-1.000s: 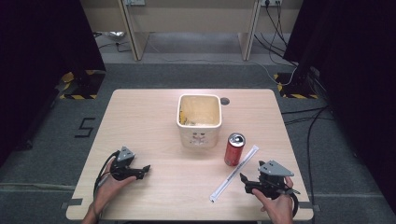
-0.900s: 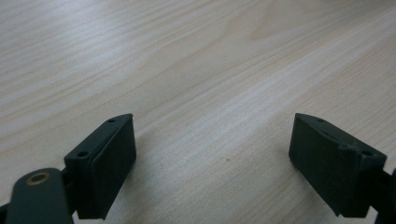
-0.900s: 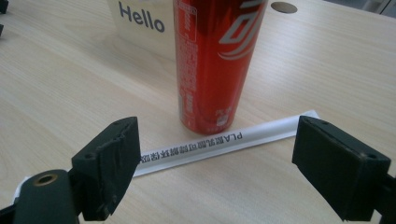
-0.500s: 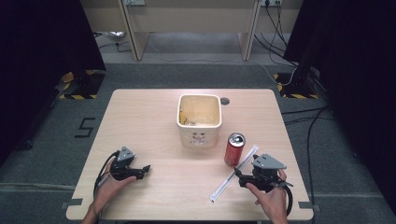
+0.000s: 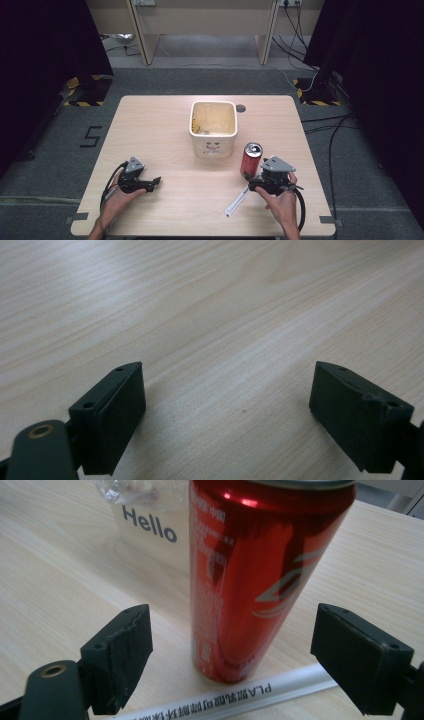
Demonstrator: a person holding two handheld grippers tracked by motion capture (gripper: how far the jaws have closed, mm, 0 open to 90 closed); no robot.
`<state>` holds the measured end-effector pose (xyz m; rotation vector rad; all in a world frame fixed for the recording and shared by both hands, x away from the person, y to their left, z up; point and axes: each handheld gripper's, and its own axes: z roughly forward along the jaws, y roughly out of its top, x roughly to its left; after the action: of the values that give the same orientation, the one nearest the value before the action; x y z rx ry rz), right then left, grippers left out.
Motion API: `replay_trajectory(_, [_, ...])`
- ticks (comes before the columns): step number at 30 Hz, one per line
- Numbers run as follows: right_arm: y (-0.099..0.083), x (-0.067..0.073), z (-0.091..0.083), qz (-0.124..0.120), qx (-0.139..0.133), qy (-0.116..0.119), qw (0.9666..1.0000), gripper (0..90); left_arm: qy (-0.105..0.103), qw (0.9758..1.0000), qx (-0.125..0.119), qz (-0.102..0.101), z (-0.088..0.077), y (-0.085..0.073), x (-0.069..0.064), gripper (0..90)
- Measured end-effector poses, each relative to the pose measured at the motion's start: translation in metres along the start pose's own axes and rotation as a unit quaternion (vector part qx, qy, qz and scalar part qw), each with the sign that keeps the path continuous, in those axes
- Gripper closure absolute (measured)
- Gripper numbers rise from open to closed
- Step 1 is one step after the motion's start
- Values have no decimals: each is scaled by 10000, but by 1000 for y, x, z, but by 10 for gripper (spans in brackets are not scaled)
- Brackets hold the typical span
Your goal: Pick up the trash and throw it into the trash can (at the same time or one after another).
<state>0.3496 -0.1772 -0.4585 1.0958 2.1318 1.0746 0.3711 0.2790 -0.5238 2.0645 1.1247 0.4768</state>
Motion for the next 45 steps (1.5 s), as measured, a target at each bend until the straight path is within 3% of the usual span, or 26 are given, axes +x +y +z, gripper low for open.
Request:
replay_trajectory(7, [1, -4, 10, -10, -42, -38, 10000, 178, -1, 10000, -4, -9, 0, 0, 0, 141])
replay_trajectory(13, [1, -5, 18, 78, -100, 127, 9998, 210, 0, 10000, -5, -9, 0, 0, 0, 141])
replay_trajectory(21, [3, -11, 30, 272, -194, 236, 9992, 334, 0, 10000, -1, -2, 0, 0, 0, 141])
replay_trajectory(29, [7, -9, 28, 228, -230, 337, 9989, 341, -1, 10000, -5, -9, 0, 0, 0, 141])
replay_trajectory(45, [25, -11, 12, 188, -285, 230, 9992, 342, -1, 10000, -2, -2, 0, 0, 0, 141])
